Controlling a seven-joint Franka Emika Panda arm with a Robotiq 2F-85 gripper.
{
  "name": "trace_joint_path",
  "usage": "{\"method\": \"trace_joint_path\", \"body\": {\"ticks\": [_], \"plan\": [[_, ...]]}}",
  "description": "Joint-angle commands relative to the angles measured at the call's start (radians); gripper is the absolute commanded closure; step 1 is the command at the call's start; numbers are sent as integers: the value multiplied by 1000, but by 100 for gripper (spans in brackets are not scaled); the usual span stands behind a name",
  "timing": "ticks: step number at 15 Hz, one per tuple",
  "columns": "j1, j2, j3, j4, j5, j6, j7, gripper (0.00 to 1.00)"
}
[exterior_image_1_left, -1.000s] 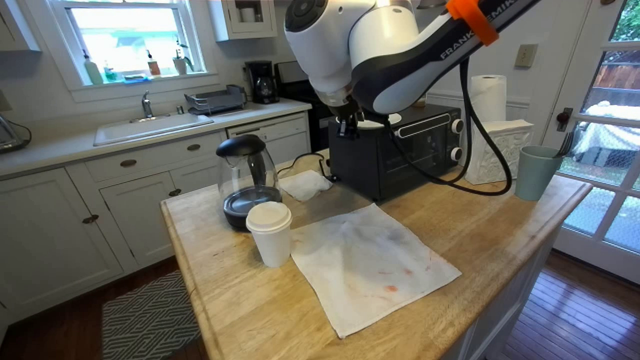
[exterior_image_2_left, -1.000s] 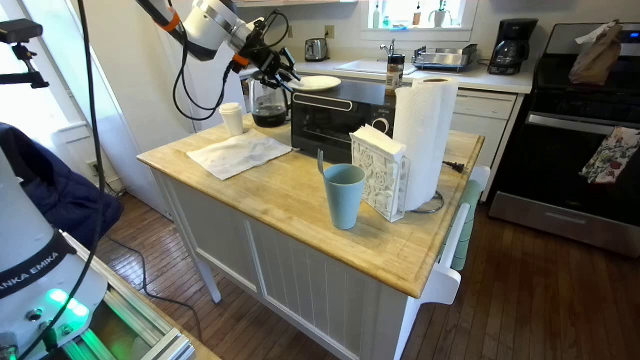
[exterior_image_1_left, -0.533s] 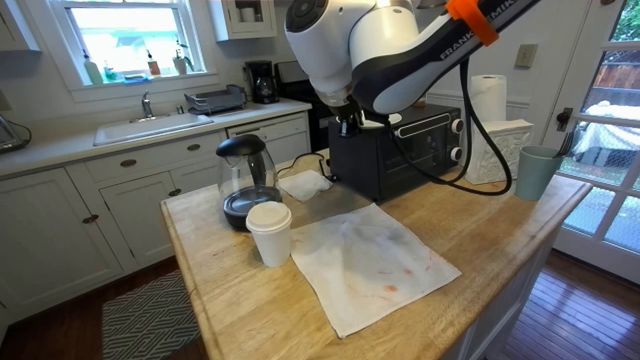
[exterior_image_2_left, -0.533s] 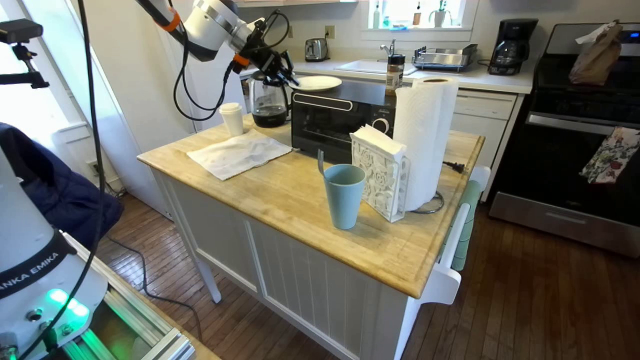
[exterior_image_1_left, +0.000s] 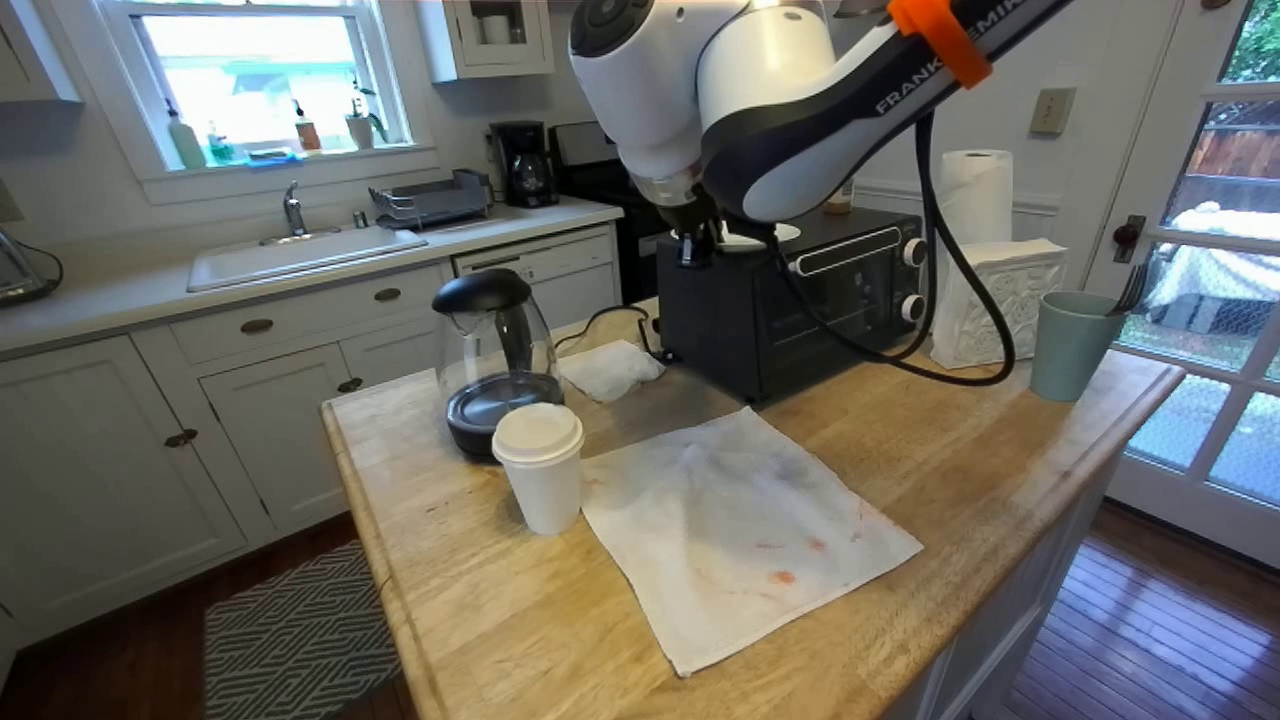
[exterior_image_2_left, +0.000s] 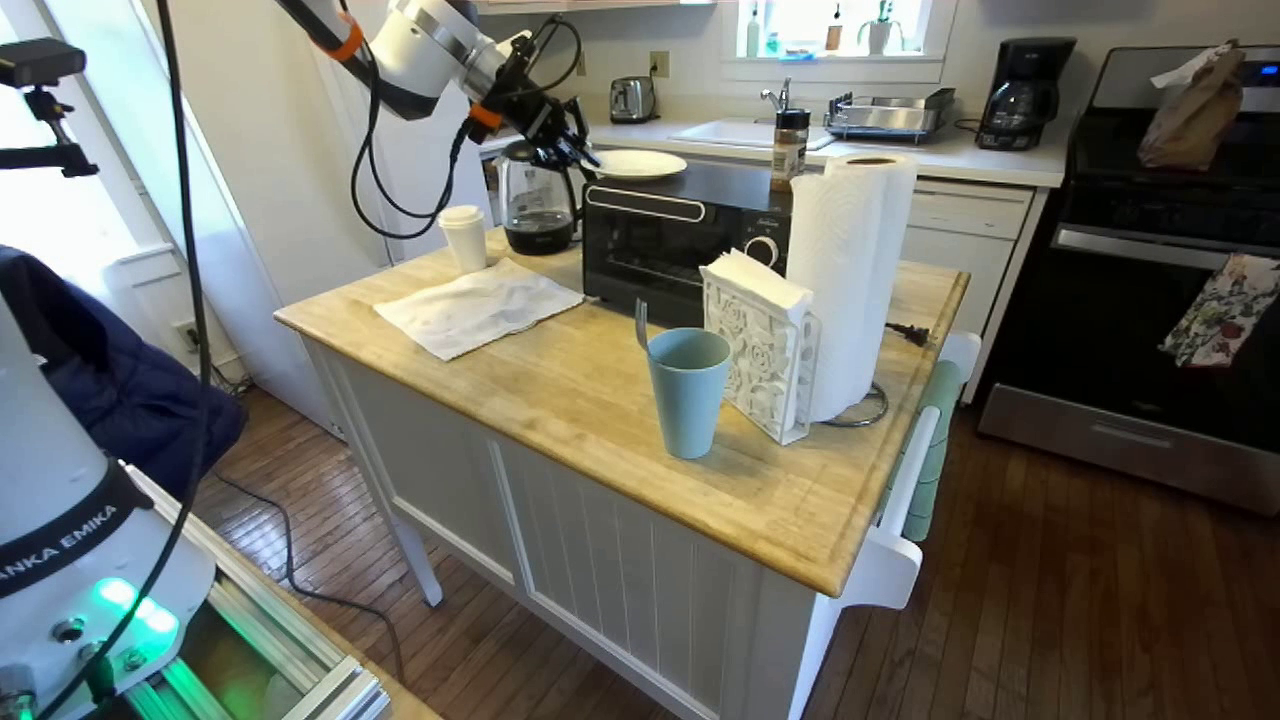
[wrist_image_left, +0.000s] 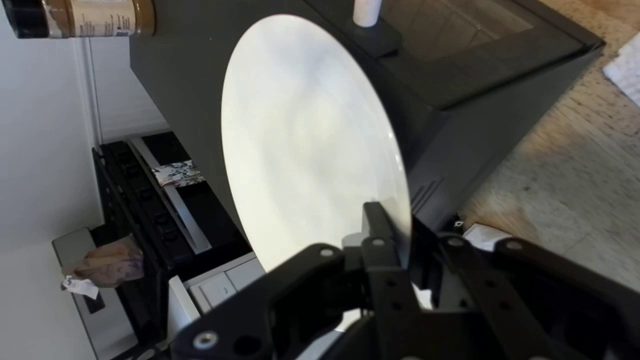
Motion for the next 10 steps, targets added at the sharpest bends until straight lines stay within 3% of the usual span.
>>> {"method": "trace_joint_path", "body": {"ticks": [1,10], "plan": [[14,25,-19,33,23,4,-26,94],[29,11,-27,24,12,-24,-2,98]]}}
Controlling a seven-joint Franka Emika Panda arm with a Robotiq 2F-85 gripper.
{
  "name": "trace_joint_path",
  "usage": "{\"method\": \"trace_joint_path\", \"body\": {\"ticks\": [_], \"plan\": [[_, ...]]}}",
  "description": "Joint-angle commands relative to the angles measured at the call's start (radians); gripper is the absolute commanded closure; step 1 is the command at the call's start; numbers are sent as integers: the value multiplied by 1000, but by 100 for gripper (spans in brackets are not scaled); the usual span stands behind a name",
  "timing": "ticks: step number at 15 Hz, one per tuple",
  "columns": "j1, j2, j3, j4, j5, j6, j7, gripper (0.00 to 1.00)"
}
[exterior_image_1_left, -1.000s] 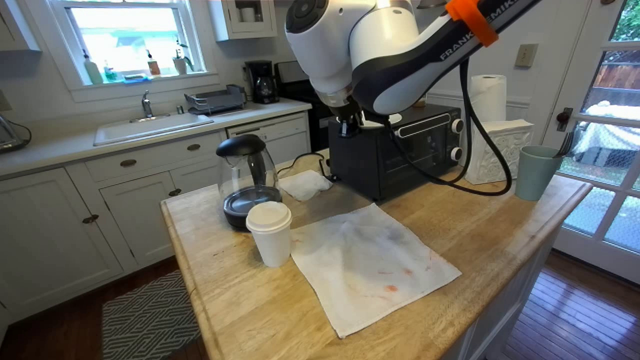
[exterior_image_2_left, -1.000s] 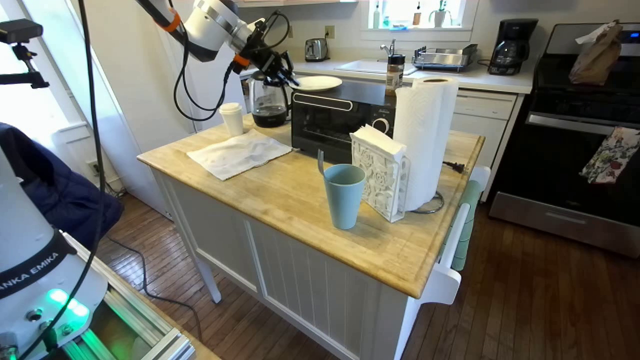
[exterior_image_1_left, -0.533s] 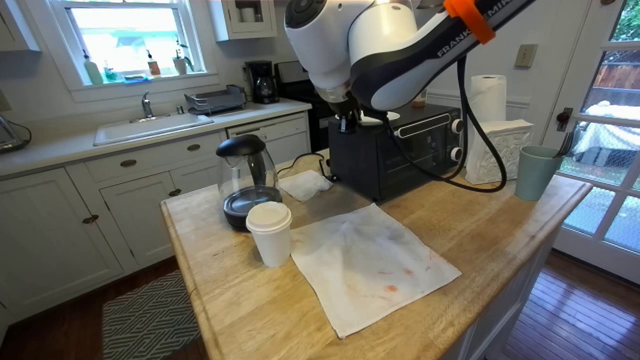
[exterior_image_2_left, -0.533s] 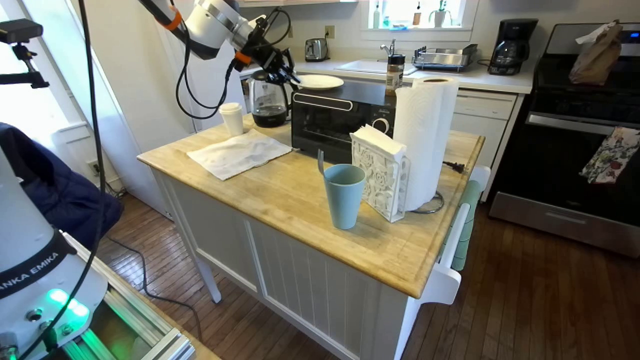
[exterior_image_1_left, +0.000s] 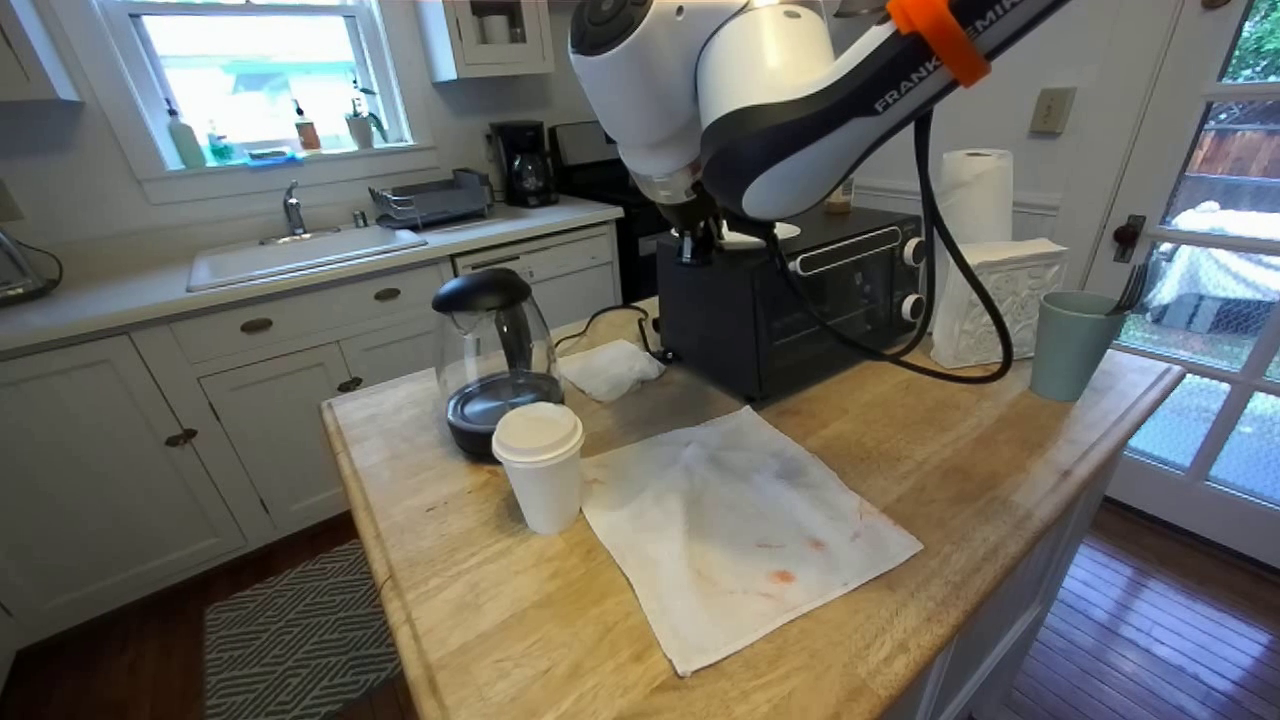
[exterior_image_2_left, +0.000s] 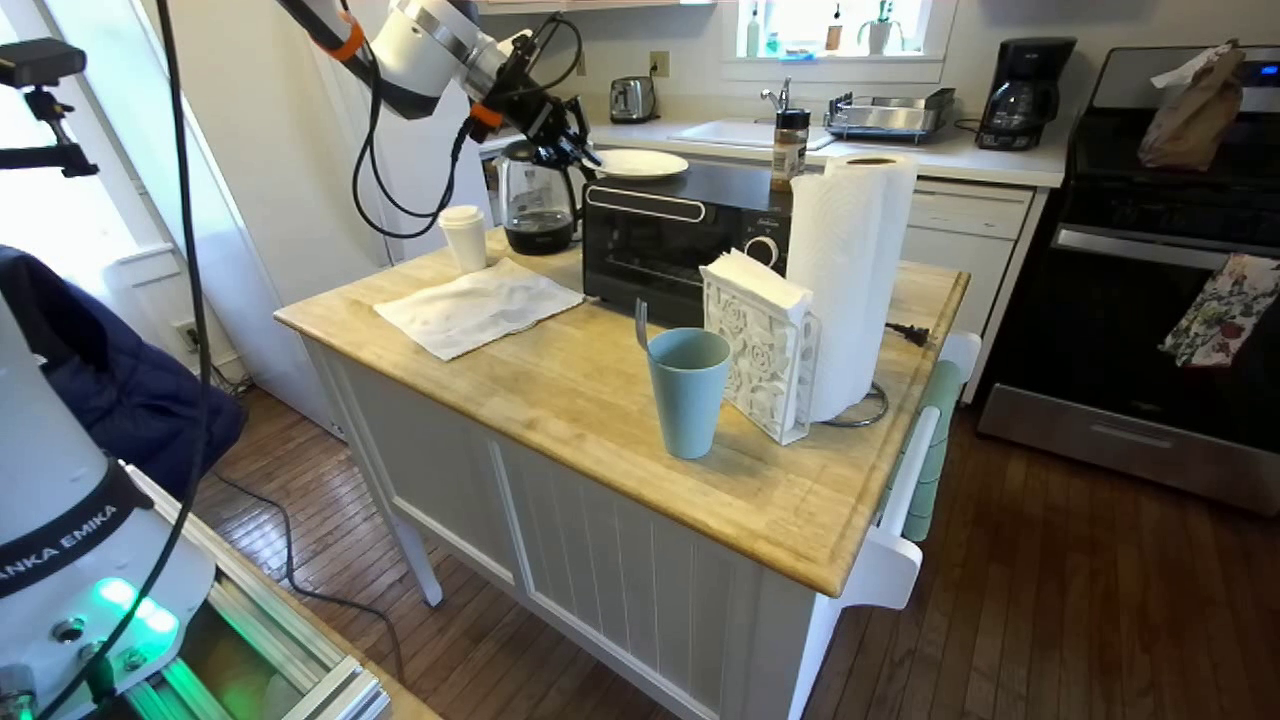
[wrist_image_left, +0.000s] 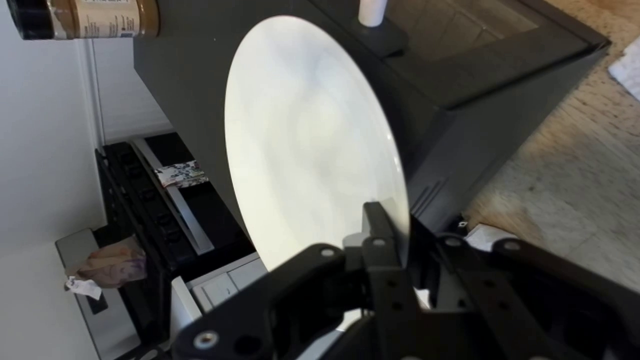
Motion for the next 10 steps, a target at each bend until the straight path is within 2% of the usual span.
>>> {"method": "trace_joint_path", "body": {"ticks": [1,10], "plan": [[29,4,-22,14,12,-26,4,98],[58,-25,-32,-8,-11,-68,110,98]]}}
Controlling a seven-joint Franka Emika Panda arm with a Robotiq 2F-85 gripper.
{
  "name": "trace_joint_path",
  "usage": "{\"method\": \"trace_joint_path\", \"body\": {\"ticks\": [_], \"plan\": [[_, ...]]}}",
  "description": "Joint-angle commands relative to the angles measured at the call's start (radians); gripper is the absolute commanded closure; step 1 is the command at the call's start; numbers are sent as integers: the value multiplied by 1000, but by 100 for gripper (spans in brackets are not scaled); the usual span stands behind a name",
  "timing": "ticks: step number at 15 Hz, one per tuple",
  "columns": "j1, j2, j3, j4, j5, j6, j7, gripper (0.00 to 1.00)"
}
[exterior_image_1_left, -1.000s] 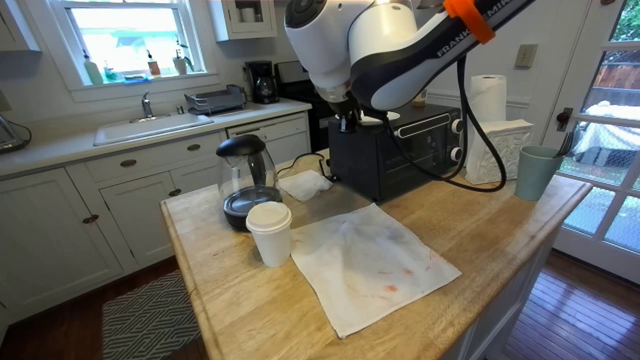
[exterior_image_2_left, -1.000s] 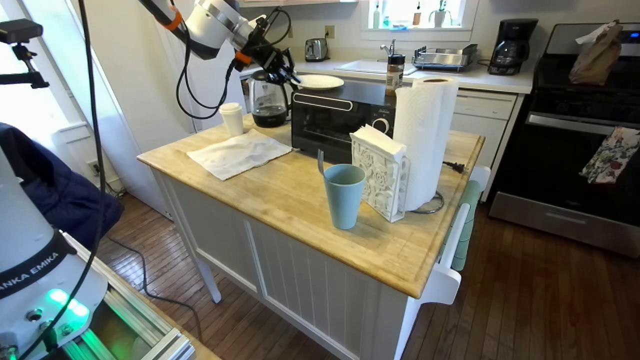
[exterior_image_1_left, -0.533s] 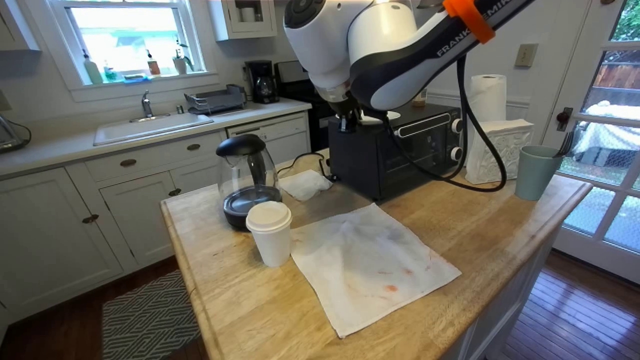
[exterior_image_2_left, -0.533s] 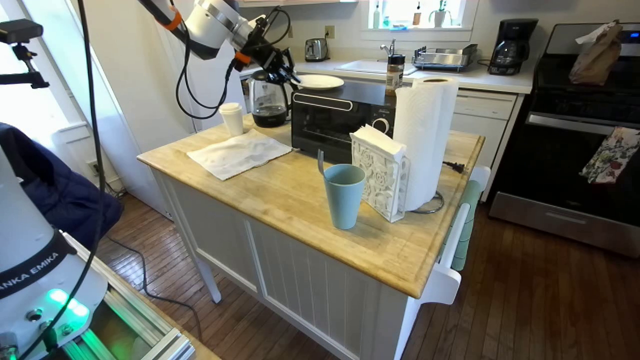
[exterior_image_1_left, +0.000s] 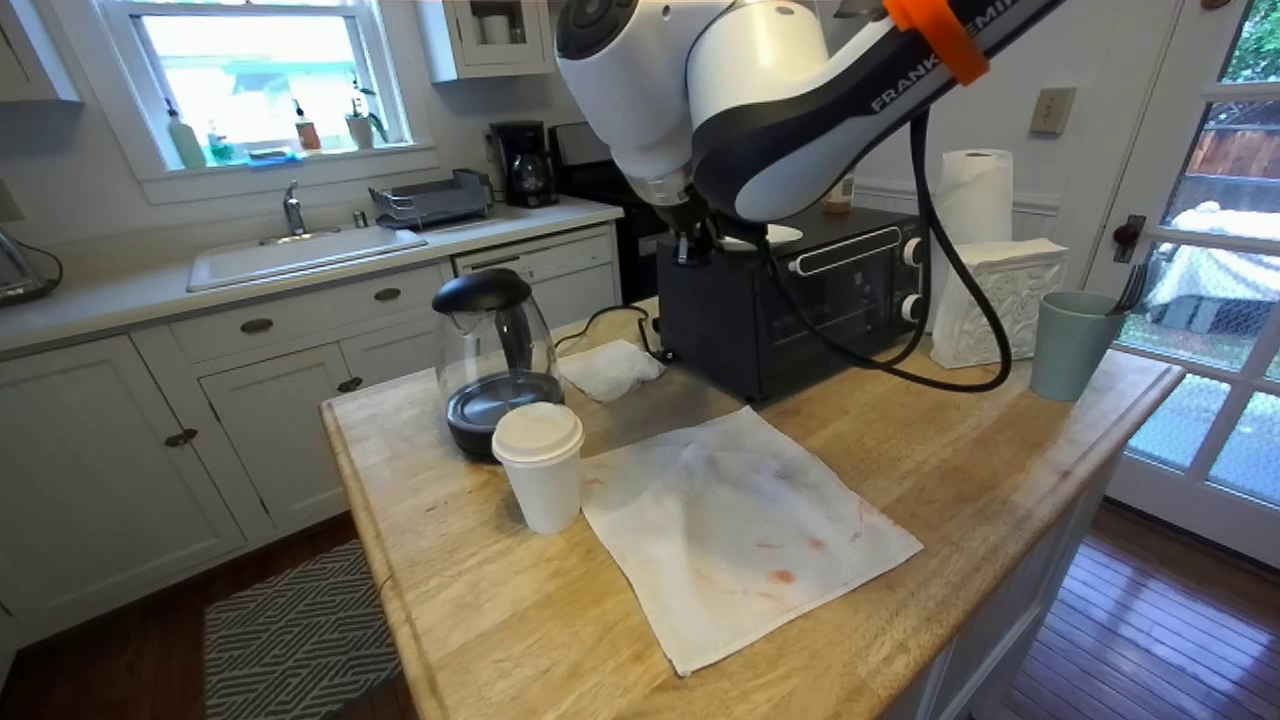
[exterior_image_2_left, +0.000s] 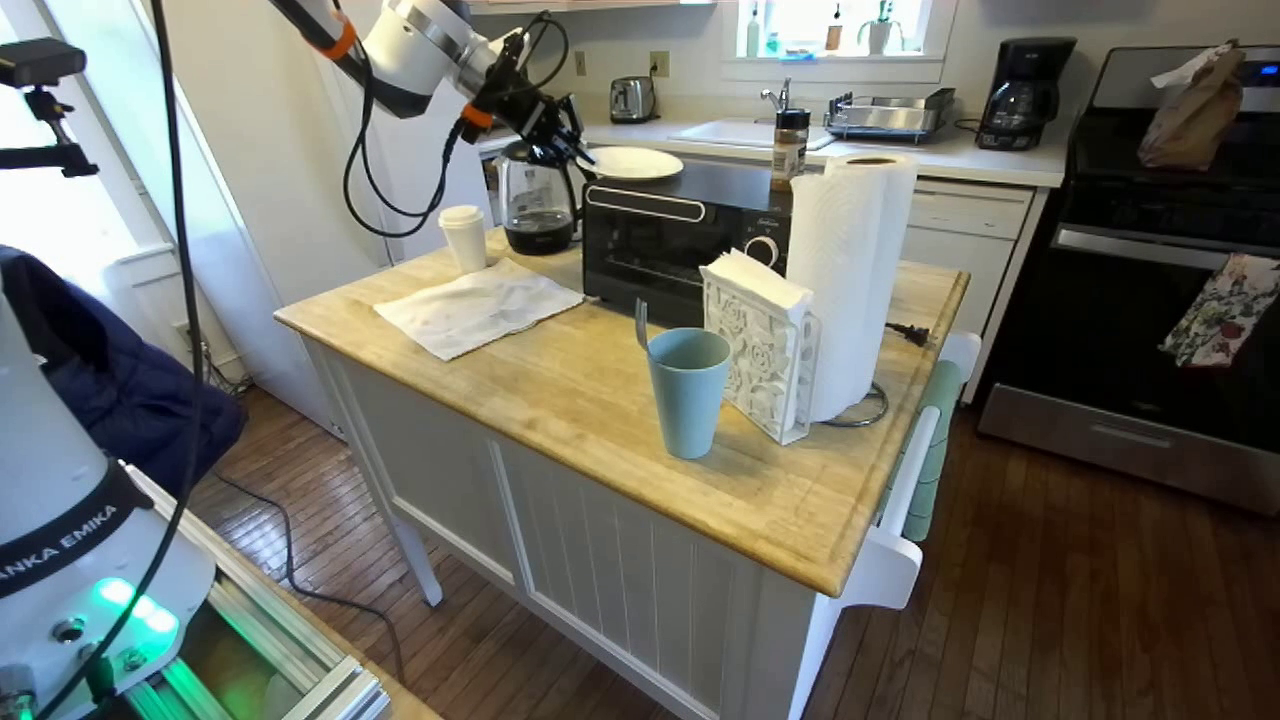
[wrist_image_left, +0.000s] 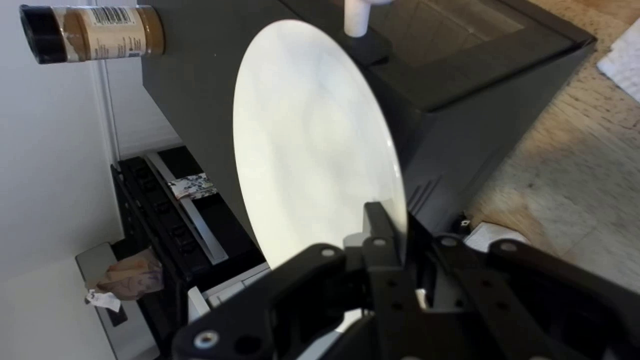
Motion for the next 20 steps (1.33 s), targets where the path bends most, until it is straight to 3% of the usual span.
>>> {"method": "trace_joint_path", "body": {"ticks": [1,20], "plan": [[31,-22,-25,-7,-10,-32,57,98],[28,23,-24,29,5,-69,45,98]]}}
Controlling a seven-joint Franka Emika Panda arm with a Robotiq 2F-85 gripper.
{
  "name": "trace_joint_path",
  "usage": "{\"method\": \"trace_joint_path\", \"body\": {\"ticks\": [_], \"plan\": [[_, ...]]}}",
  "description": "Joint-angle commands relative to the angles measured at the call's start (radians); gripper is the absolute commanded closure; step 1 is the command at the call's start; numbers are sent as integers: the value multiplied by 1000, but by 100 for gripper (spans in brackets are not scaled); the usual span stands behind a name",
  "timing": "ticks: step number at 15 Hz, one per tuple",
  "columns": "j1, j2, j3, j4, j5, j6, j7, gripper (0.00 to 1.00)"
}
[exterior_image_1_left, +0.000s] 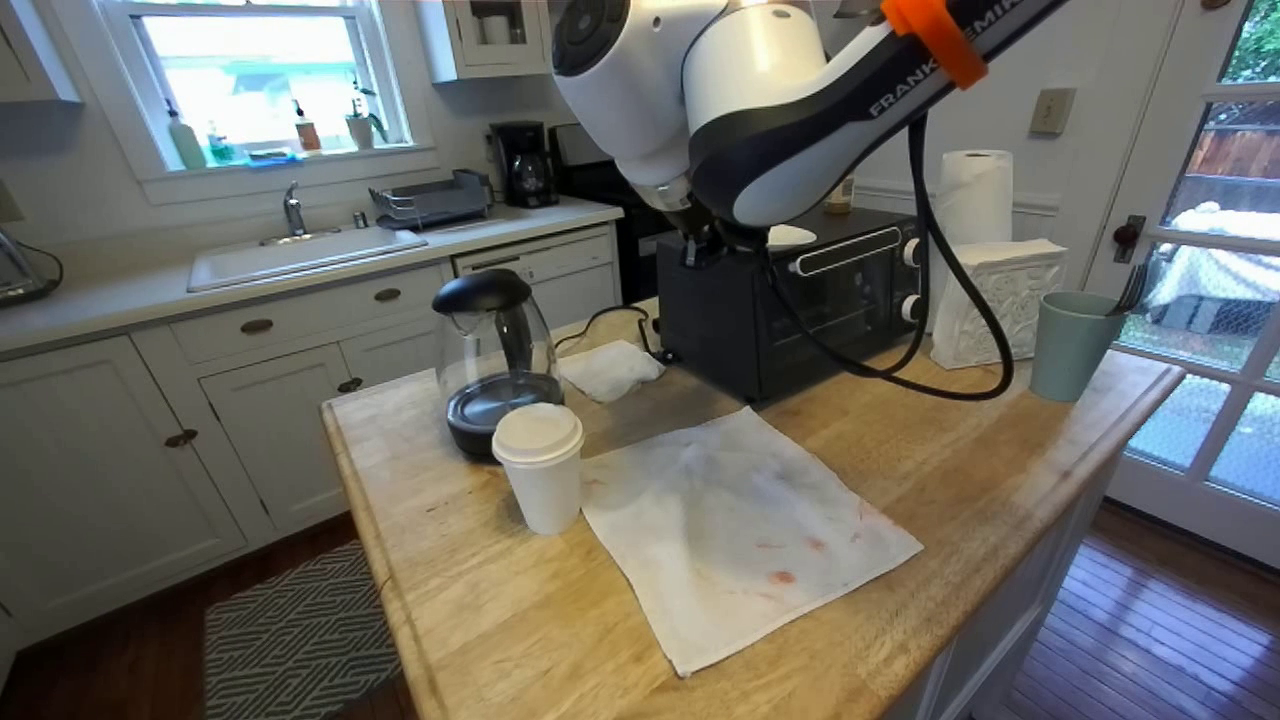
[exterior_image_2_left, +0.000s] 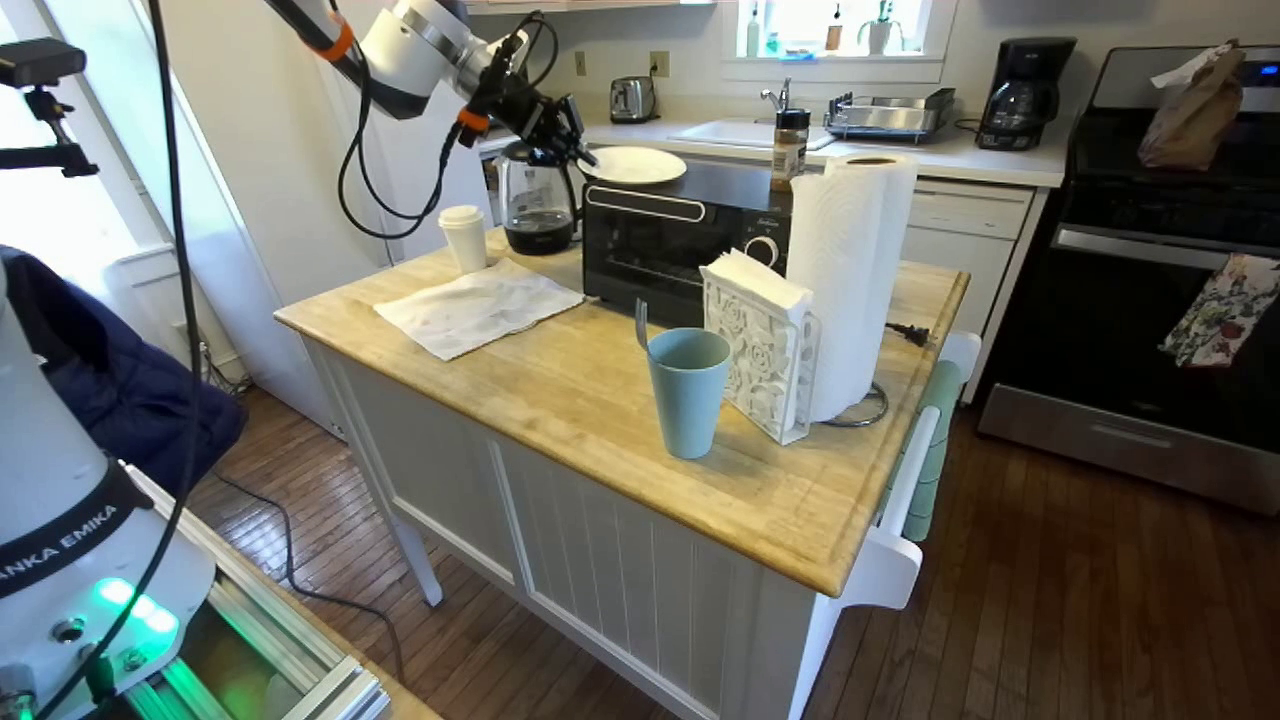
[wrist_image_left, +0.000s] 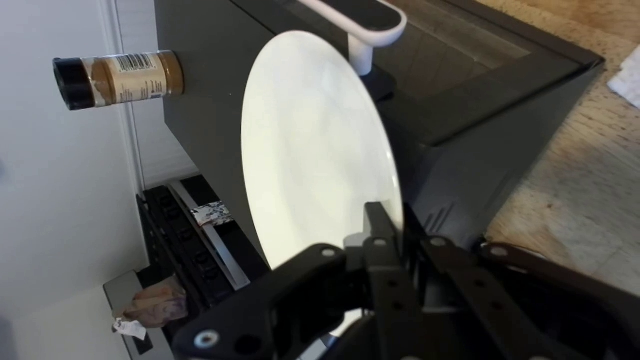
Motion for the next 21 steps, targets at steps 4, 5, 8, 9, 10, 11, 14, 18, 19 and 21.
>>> {"method": "trace_joint_path", "body": {"ticks": [4,5,8,9,10,11,14,18,19,21], "plan": [[7,26,-6,36,9,-1,-27,98],[6,29,-6,39,11,-1,-32,87],[5,35,-6,42,14,-1,-39,62],[4,37,-6,43,16,0,-41,55],[3,38,-6,44,17,0,-43,49],[3,39,-6,45,17,1,-44,43],[3,36,-4,45,23,-2,-43,21],[17,39,-8,47,15,-35,-36,0],[18,41,-8,49,14,-40,-38,0],[19,43,-11,54,10,-49,-39,0]]}}
